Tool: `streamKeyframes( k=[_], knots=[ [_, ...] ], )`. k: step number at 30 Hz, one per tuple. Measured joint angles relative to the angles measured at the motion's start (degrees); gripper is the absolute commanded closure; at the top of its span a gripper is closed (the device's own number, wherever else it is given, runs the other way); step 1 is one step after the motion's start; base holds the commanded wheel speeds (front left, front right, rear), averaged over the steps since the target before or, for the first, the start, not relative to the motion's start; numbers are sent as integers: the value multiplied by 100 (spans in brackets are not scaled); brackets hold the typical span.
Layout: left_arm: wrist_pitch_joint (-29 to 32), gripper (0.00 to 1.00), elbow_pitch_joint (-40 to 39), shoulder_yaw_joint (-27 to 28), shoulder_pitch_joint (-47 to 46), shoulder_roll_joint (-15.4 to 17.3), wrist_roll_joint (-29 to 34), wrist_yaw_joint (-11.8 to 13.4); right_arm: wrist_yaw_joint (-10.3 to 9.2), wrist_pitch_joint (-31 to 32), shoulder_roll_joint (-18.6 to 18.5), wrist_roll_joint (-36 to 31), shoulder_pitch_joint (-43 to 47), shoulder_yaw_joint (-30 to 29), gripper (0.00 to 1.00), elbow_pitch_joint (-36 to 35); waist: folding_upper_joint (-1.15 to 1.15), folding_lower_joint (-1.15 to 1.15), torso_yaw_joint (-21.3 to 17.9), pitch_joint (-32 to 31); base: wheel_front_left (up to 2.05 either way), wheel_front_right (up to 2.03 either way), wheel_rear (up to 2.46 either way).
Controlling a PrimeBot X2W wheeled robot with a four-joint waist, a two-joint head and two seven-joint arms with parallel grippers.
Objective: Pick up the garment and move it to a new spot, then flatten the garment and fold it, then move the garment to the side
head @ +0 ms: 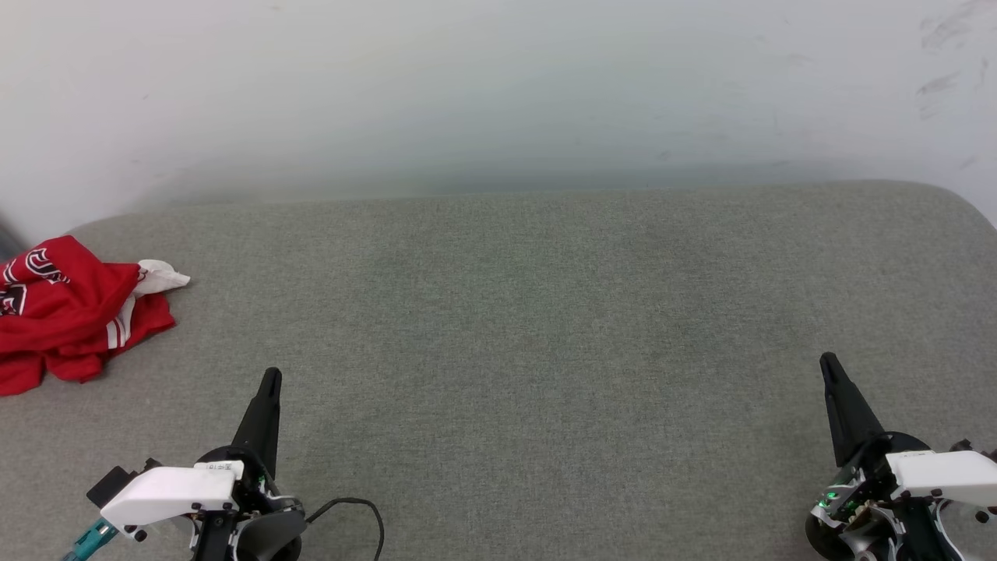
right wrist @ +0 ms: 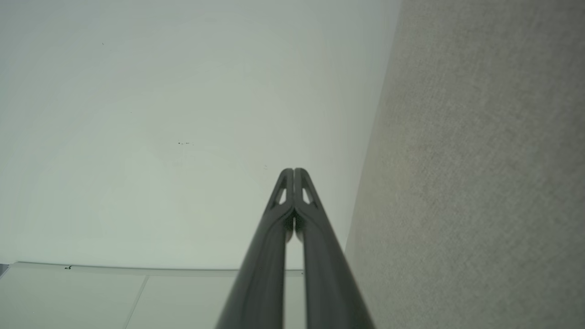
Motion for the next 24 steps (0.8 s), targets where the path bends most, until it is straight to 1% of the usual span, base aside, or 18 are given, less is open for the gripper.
streamKeyframes(
  k=[24],
  knots=[
    [0,100,0,0,0,0,0,0,0,0,0,1,0,0,100,0,0,0,0,0,0,0,0]
  ],
)
